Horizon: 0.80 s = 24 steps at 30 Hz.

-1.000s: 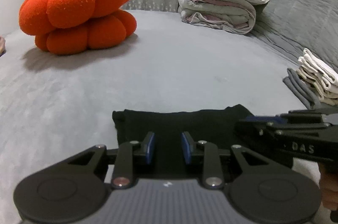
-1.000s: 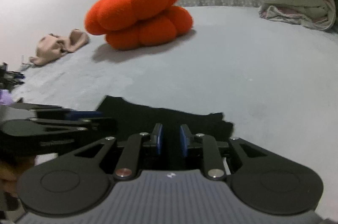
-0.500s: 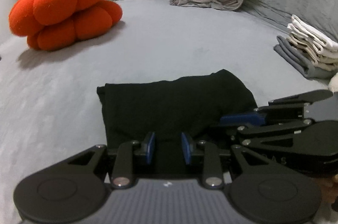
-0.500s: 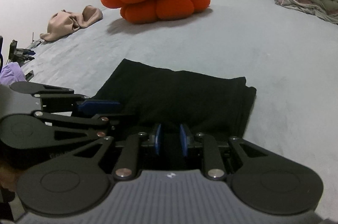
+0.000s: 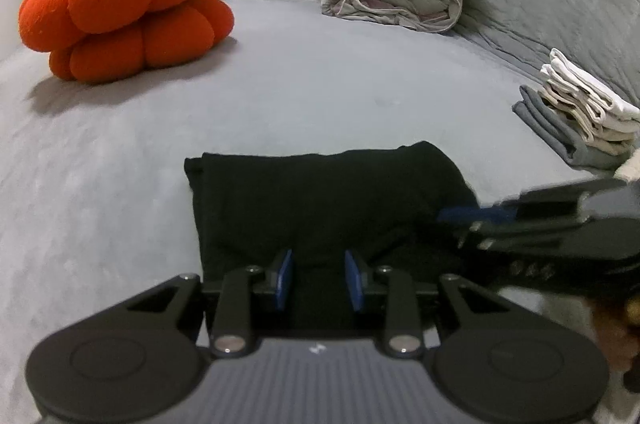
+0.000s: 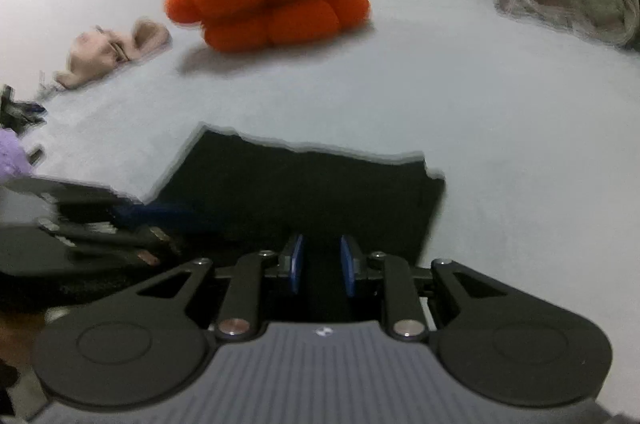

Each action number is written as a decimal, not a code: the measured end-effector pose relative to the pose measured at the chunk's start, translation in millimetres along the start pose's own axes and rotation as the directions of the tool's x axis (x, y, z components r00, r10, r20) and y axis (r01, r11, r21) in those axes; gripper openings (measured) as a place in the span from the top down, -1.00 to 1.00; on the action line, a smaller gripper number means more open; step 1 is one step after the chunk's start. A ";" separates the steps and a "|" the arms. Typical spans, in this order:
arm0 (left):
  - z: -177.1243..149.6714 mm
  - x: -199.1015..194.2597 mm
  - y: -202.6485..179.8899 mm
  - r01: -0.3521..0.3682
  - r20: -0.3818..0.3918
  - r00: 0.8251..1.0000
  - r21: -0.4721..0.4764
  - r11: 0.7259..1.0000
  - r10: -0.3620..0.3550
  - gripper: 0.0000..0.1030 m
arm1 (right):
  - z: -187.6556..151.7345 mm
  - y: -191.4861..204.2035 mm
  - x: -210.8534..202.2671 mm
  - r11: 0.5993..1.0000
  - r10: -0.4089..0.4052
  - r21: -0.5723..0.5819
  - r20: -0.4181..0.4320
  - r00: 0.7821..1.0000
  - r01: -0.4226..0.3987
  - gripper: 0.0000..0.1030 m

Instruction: Fold clothes

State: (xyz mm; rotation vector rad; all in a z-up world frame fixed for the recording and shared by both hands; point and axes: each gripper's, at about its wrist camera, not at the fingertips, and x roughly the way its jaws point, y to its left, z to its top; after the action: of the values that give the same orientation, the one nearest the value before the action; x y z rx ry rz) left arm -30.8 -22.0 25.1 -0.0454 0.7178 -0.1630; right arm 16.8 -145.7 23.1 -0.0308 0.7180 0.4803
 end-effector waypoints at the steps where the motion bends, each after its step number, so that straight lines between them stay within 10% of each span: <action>1: 0.0 0.6 -0.6 -0.002 -0.001 1.000 0.000 1.000 0.002 0.42 | -2.5 -1.6 4.0 1.000 -0.001 0.005 -0.005 1.000 0.001 0.57; 24: 4.2 -1.1 4.9 0.024 -0.002 1.000 0.003 1.000 -0.024 0.39 | 6.4 -21.4 -6.4 0.999 -0.017 0.031 -0.008 1.000 0.017 0.63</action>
State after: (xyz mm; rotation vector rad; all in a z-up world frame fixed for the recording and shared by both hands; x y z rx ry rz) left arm -28.2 -17.1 28.5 -0.0510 0.7189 -0.1876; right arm 25.9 -166.1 29.2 -0.0097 0.7322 0.4527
